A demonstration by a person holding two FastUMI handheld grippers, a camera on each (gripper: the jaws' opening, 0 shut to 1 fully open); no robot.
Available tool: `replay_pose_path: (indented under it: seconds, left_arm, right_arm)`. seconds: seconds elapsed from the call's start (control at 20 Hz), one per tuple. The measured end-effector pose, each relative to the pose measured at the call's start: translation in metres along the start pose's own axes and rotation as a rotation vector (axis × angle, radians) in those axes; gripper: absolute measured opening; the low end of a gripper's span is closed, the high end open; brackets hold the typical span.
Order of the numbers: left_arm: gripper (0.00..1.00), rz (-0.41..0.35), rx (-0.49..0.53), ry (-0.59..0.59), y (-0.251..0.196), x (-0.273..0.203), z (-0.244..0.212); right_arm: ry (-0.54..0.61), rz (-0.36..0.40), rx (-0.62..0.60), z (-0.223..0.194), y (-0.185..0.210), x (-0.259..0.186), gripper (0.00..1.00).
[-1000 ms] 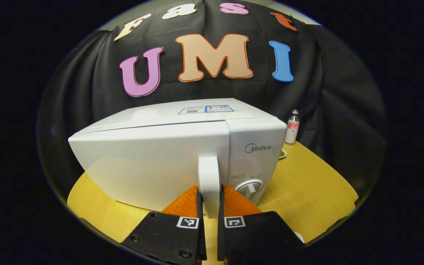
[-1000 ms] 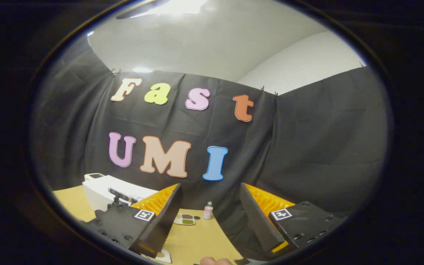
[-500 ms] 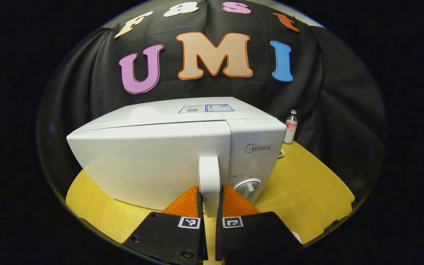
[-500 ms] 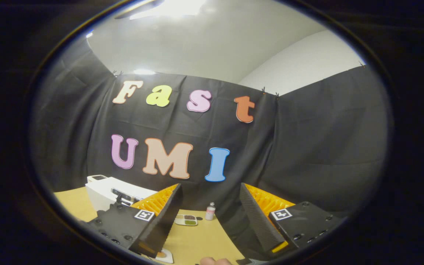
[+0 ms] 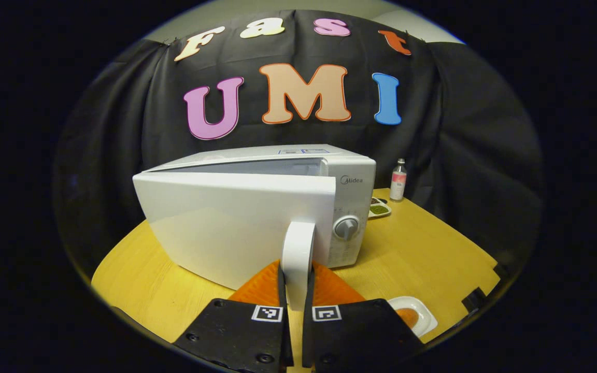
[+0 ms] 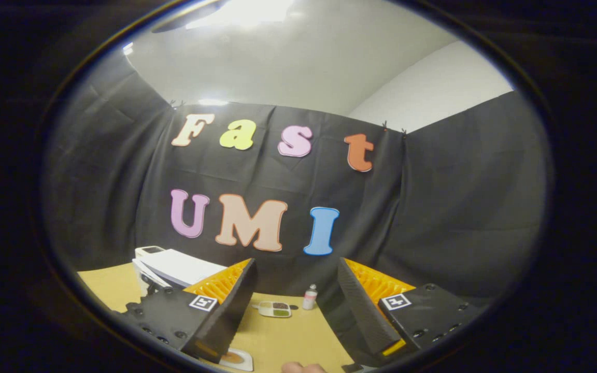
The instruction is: Open the microwave oven with the left hand, put the food in, and close the microwave oven.
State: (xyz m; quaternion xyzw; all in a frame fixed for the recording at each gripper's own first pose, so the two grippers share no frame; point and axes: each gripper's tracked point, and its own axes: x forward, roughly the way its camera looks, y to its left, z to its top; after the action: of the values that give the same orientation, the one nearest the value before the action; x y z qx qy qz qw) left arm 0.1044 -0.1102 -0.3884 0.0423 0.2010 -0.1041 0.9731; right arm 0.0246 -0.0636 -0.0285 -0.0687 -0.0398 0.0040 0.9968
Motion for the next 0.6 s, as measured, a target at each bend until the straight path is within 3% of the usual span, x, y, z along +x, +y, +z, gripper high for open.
replay_pose_path:
  seconds: [0.45,0.6]
  left_arm:
    - [0.06,0.035,-0.012,-0.073,0.056,-0.081,-0.025]
    - [0.13,0.073,-0.034,-0.088,0.083,-0.103,-0.032]
  right_arm:
    - [0.045,0.178,-0.029,-0.009,0.082,0.014,0.96]
    - [0.056,0.220,-0.021,-0.007,0.107,0.020,0.97]
